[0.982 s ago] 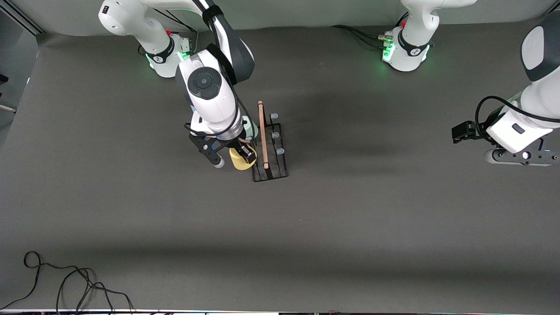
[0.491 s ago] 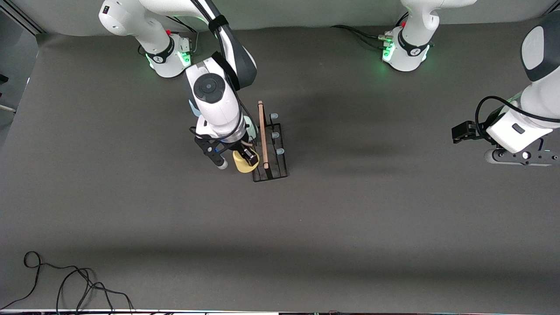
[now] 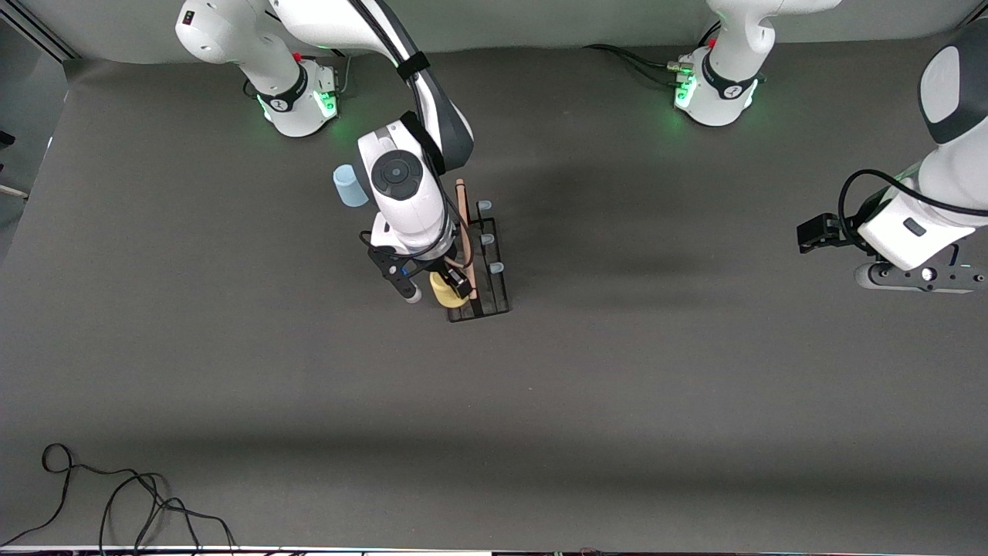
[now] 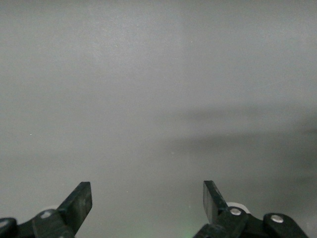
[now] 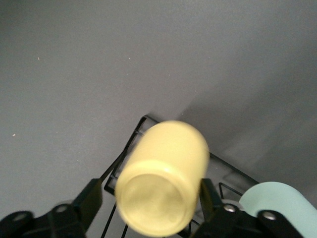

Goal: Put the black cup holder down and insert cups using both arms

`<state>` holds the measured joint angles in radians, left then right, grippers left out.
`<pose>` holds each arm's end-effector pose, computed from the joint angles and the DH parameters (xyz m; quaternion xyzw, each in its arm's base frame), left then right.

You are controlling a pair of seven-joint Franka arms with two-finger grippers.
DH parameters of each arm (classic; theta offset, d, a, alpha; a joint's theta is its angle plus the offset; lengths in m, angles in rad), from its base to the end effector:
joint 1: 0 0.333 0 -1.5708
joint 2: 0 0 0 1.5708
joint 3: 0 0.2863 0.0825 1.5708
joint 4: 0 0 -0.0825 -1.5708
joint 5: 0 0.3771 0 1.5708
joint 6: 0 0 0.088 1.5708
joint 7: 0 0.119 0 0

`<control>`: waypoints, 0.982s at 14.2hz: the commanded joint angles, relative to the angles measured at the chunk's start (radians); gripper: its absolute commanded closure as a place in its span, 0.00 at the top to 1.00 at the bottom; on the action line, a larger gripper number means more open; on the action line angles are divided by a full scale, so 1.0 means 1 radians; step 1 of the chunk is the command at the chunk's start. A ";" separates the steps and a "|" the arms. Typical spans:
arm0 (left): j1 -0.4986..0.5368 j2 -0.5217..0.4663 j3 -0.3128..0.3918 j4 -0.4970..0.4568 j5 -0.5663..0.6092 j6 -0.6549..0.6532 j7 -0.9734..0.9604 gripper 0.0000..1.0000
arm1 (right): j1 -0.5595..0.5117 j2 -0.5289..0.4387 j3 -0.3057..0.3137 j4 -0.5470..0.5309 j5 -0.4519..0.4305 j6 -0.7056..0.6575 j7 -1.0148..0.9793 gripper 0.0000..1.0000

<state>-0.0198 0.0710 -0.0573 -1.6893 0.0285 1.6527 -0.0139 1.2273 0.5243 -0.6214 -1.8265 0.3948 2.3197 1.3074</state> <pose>0.5618 -0.0395 0.4950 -0.9979 0.0335 0.0531 0.0145 0.5023 0.3879 0.2661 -0.9029 0.4276 -0.0238 0.0384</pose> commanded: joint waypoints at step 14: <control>0.000 -0.017 -0.001 -0.012 0.011 0.009 -0.006 1.00 | -0.003 -0.386 -0.233 0.326 -0.223 -0.763 -0.495 1.00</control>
<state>-0.0198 0.0710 -0.0573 -1.6897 0.0285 1.6539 -0.0139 1.2122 0.2374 -0.8571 -1.4356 0.2472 1.5554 0.9142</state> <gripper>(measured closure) 0.000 0.000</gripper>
